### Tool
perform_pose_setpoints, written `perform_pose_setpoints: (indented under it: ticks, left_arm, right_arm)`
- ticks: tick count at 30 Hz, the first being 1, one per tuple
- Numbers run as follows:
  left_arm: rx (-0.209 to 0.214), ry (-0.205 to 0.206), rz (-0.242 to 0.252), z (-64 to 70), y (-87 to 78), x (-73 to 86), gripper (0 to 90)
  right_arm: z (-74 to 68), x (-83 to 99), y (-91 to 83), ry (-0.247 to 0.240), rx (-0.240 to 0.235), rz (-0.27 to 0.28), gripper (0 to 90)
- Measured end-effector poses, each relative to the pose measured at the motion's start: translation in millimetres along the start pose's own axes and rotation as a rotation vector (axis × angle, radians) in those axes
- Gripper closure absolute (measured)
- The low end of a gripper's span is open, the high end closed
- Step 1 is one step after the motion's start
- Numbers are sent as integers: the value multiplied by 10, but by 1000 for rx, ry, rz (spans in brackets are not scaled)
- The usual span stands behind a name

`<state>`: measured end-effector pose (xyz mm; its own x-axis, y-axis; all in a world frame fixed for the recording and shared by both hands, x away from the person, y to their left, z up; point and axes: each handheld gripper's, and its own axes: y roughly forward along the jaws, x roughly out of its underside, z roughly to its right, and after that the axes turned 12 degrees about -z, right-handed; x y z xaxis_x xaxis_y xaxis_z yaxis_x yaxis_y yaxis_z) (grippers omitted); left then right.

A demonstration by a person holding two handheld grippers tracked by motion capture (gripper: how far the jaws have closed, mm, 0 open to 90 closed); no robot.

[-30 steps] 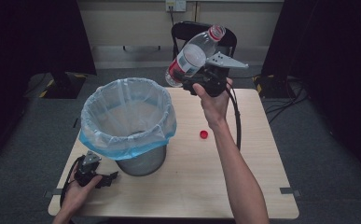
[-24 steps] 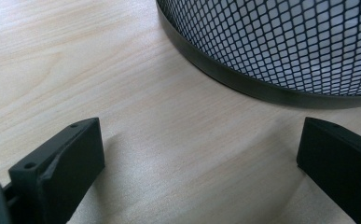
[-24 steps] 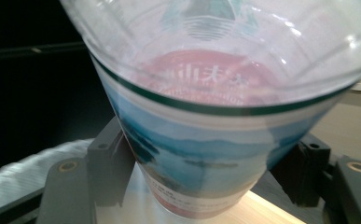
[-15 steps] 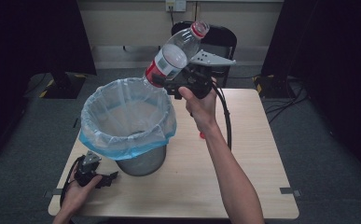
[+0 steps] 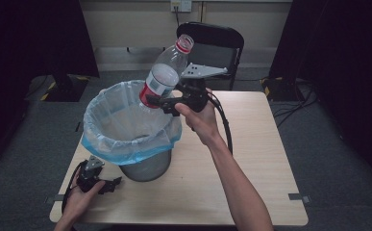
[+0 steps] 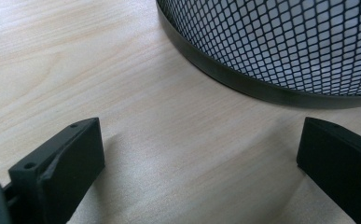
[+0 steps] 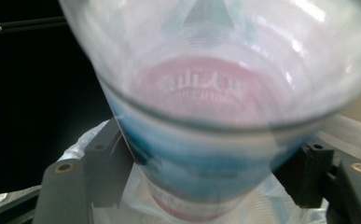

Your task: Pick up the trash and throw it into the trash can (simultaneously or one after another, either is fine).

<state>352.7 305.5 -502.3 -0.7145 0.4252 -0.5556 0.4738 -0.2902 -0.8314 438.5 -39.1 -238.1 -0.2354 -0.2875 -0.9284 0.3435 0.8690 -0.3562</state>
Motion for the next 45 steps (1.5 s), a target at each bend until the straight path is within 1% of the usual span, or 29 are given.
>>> perform_pose_setpoints:
  ticks: [3, 5, 8, 12, 17, 21, 28, 30, 34, 40, 45]
  left_arm:
    - [0, 0, 0, 0, 0, 0, 2]
    - [0, 0, 0, 0, 0, 0, 2]
    - [0, 0, -1, -1, -1, 0, 2]
    - [0, 1, -1, 0, 0, 0, 2]
    - [0, 0, 0, -1, 0, 0, 1]
    - [0, 1, 0, -1, 0, 0, 1]
    - [0, 0, 0, 0, 0, 0, 1]
    - [0, 0, 0, 0, 0, 0, 1]
    - [0, 0, 0, 0, 0, 0, 1]
    - [0, 1, -1, 0, 0, 0, 1]
    - [0, 0, -1, 0, 0, 0, 1]
  right_arm:
    - [3, 34, 23, 8, 1, -4, 273]
    - [4, 43, 42, 14, 11, -2, 255]
    - [3, 44, 72, 13, 13, -10, 255]
    - [-4, 29, 107, 11, 9, -7, 270]
    - [15, 30, 136, 15, 19, -13, 242]
    - [40, 34, 120, 23, 23, -5, 225]
    - [107, 58, 77, 36, 46, -22, 209]
    - [147, 72, 58, 44, 40, -17, 203]
    - [217, 85, 8, 61, 62, -20, 204]
    - [285, 102, -68, 58, 133, -35, 200]
    - [335, 134, -143, 61, 168, -46, 205]
